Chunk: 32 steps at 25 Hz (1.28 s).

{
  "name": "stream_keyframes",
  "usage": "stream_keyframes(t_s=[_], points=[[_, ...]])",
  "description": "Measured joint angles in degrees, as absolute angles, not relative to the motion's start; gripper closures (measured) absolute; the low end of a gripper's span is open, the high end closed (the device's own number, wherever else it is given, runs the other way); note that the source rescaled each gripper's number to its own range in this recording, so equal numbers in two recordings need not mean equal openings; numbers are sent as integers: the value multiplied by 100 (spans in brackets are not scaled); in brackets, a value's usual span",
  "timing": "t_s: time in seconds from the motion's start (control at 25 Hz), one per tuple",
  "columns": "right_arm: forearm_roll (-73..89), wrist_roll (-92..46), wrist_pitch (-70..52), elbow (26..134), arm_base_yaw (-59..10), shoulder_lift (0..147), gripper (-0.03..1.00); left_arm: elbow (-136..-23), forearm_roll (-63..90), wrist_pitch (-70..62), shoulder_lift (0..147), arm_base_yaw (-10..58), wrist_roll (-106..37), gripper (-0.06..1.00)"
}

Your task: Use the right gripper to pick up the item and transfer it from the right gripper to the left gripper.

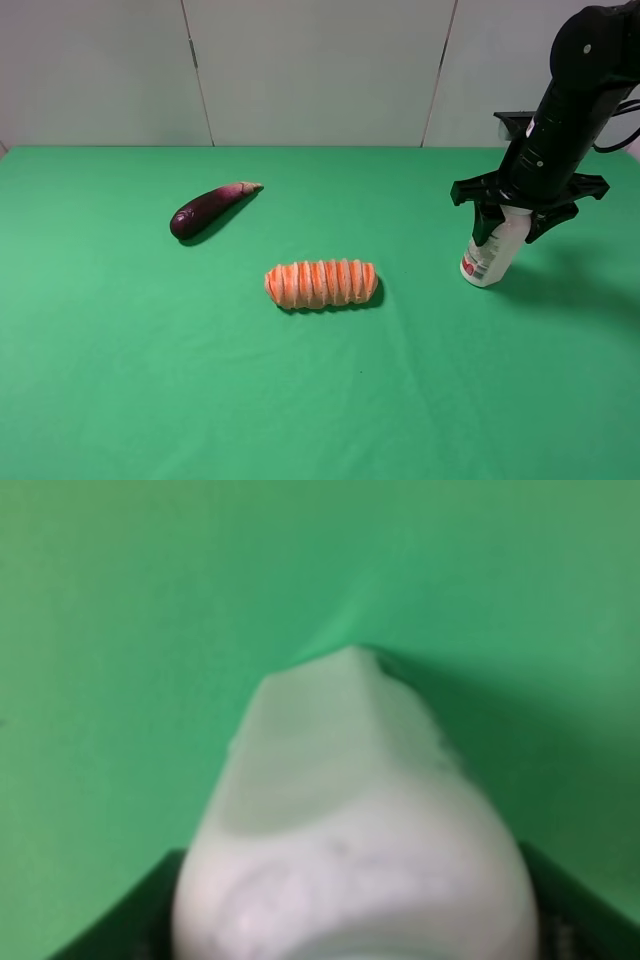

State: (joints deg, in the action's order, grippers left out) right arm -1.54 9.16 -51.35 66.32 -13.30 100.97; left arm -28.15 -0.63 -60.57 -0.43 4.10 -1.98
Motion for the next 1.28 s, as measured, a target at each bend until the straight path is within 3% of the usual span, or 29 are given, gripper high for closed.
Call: stream_keyframes(t_s=[0.92, 1.28], points=[[-100, 867, -5197, 6654, -1330, 10083, 97, -2815, -63, -6057, -43, 410, -198, -2], [-50, 814, -5350, 6853, -1330, 8859, 97, -2815, -63, -6057, -43, 410, -198, -2]])
